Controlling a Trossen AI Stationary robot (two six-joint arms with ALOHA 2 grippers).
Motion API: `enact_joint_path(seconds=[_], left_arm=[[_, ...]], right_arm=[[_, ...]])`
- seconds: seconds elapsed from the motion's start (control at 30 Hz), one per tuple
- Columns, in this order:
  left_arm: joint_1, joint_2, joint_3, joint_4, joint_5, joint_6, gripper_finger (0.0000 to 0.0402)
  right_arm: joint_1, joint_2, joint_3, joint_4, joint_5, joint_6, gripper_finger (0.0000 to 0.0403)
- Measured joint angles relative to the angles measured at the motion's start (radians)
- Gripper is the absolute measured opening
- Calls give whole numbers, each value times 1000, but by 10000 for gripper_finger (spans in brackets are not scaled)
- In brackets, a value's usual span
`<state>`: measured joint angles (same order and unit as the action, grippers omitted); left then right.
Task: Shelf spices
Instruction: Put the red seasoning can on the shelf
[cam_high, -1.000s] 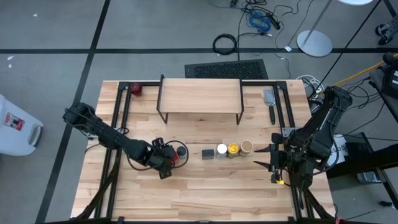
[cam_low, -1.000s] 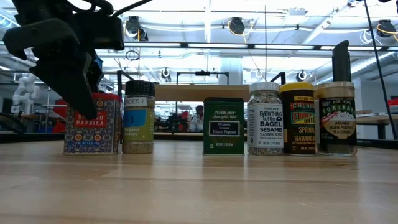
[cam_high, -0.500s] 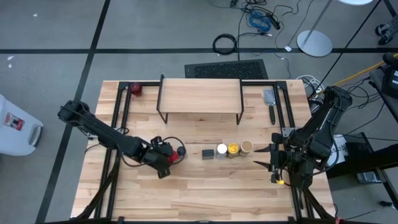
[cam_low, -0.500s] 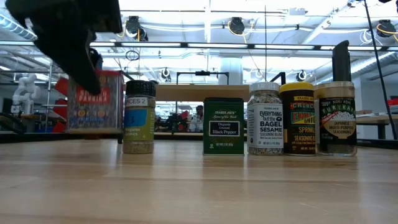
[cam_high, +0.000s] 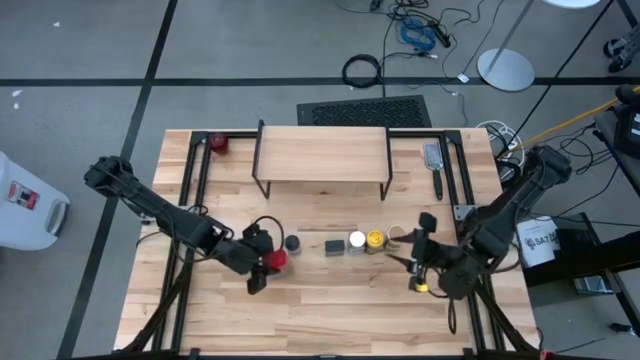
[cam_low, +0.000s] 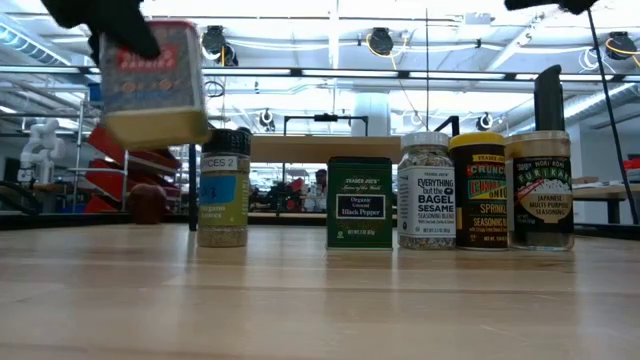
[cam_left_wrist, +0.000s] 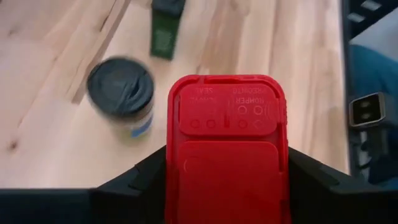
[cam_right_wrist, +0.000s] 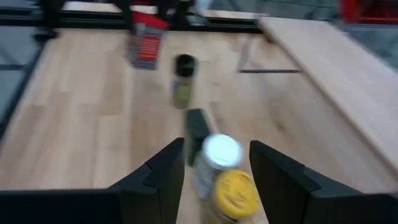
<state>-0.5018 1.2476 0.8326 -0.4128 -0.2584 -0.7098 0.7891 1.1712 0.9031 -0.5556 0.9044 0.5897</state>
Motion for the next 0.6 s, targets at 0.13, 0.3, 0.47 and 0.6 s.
enact_joint_path(seconds=[0.13, 0.3, 0.47, 0.6], left_arm=[[0, 0, 0, 81, -5, 56, 228], [4, -1, 0, 182, -9, 143, 229], [4, -1, 0, 244, -53, 217, 229], [11, -1, 0, 264, -83, 224, 230]], right_arm=[[-76, 36, 0, 197, -153, -139, 167], [-181, 94, 0, 462, -369, -278, 186], [-280, 203, 0, 669, -572, -314, 238], [-345, 292, 0, 770, -650, -299, 277]])
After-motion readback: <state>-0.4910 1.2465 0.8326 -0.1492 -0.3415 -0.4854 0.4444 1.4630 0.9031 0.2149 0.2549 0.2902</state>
